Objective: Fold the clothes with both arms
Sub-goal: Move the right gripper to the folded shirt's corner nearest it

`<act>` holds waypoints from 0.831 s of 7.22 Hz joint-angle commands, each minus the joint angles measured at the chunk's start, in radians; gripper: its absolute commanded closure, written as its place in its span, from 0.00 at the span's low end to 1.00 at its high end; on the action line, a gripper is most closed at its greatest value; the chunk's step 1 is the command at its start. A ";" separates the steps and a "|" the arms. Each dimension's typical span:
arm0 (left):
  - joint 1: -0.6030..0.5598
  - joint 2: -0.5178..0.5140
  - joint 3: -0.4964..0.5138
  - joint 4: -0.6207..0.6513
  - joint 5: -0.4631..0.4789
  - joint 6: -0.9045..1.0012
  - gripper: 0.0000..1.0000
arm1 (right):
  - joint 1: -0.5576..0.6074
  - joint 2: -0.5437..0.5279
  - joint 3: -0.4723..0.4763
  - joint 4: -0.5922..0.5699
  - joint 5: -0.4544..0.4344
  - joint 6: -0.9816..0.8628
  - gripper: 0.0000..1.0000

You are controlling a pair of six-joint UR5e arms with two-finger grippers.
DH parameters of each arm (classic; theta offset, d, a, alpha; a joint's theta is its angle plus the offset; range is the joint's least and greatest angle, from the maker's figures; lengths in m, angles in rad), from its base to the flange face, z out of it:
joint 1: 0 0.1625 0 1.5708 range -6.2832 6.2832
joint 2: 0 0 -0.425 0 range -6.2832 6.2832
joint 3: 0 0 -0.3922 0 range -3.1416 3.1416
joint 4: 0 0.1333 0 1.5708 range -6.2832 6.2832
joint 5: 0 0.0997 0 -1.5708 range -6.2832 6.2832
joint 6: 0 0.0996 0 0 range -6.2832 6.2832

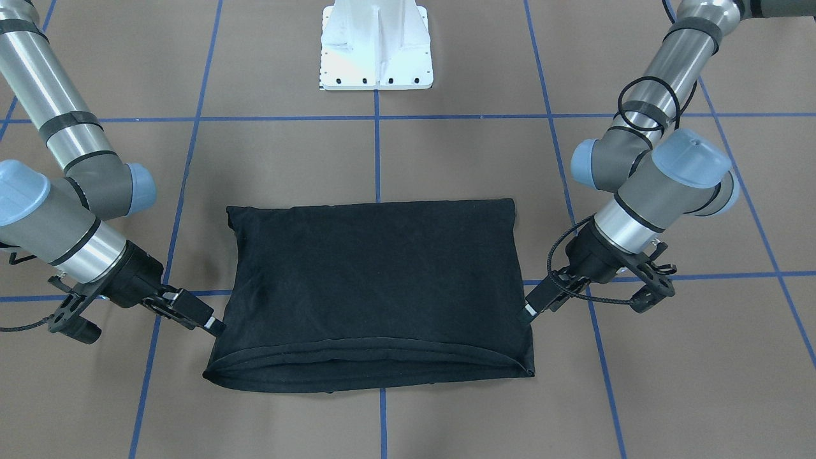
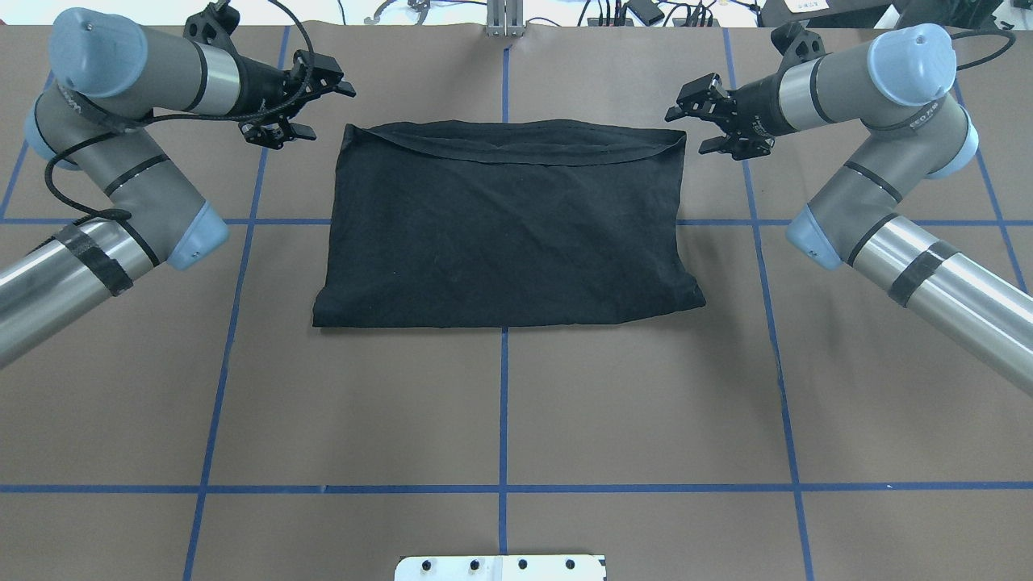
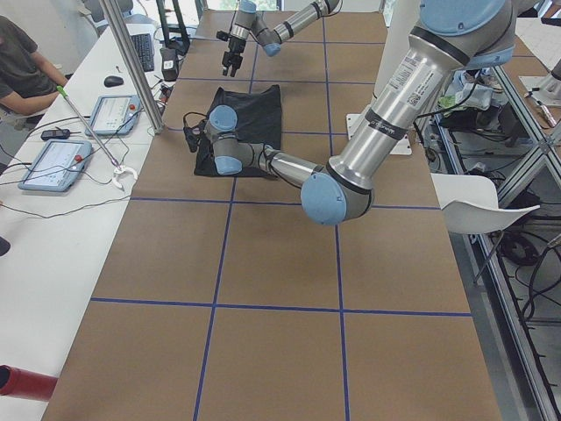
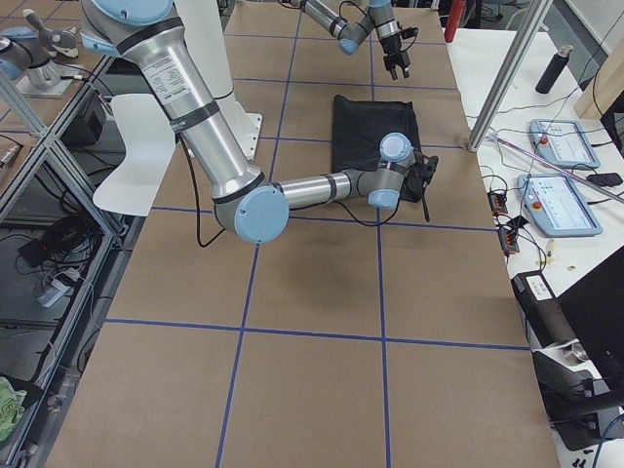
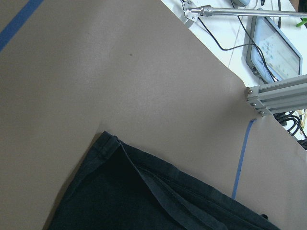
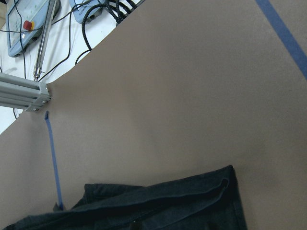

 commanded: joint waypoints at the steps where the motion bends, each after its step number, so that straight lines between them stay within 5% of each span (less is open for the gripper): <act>1: -0.020 0.006 -0.025 0.005 -0.025 0.000 0.00 | 0.002 -0.045 0.056 -0.031 0.135 0.025 0.00; 6: -0.035 0.047 -0.111 0.010 -0.030 0.000 0.00 | -0.168 -0.188 0.411 -0.434 0.164 0.033 0.00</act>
